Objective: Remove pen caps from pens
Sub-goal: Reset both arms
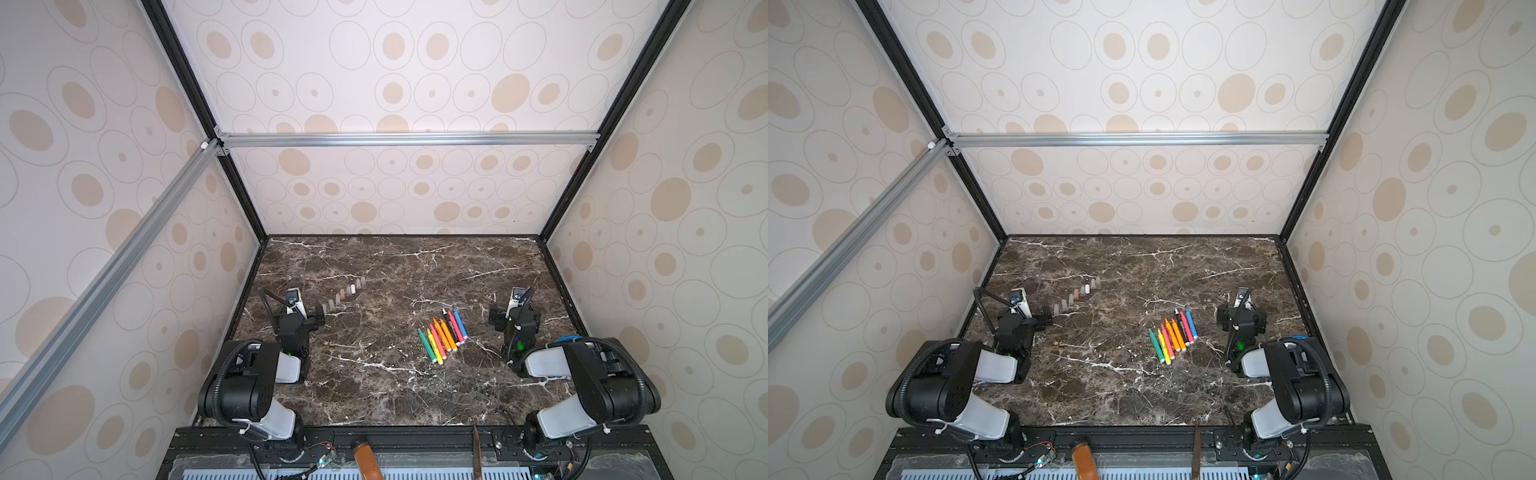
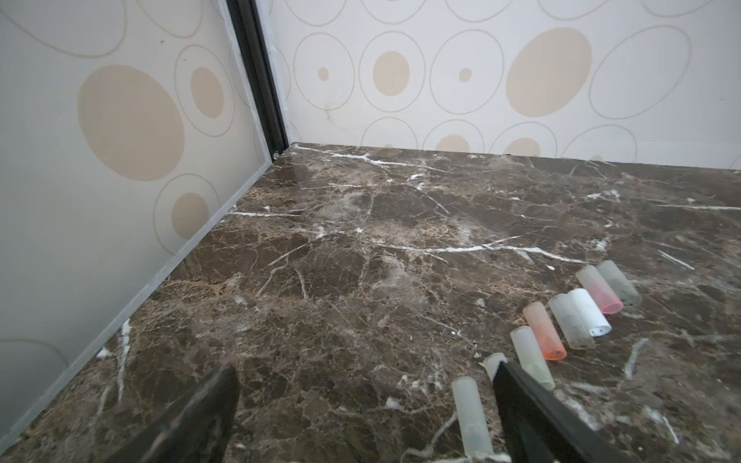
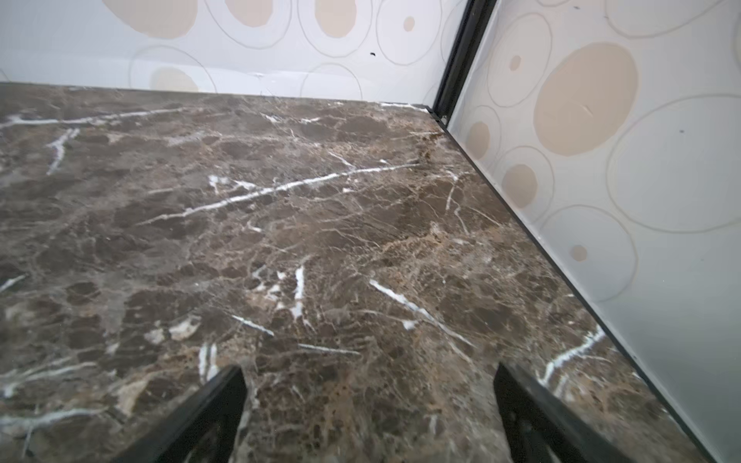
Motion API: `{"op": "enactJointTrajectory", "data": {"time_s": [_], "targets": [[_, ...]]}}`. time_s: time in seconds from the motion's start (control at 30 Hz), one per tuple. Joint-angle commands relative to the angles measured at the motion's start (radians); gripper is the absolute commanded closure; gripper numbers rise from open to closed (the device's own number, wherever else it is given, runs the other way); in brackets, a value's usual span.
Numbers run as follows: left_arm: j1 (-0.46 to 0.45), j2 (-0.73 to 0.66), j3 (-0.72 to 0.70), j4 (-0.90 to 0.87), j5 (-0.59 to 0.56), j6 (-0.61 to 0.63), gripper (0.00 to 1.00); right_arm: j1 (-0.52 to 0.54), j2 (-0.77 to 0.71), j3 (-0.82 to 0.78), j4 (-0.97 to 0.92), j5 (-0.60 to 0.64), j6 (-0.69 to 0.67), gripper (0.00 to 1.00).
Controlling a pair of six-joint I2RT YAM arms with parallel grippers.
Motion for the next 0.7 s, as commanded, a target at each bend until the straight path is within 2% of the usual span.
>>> {"op": "enactJointTrajectory", "data": {"time_s": [0.0,0.03,0.1,0.2,0.67], "targets": [[-0.002,0.001,0.024,0.063,0.035,0.045,0.0,-0.016,-0.025,0.059,-0.084,-0.065,0.016,0.01],[-0.002,0.001,0.025,0.064,0.033,0.045,0.0,-0.028,-0.015,0.095,-0.135,-0.084,0.02,0.0],[-0.003,0.001,0.024,0.063,0.035,0.046,0.0,-0.033,0.007,0.076,-0.061,-0.084,0.013,0.0],[-0.002,0.001,0.023,0.063,0.033,0.046,0.0,-0.034,-0.012,0.092,-0.126,-0.072,0.029,0.0],[-0.013,0.002,0.024,0.063,0.019,0.054,0.0,-0.034,-0.01,0.082,-0.106,-0.066,0.028,0.0]]}}
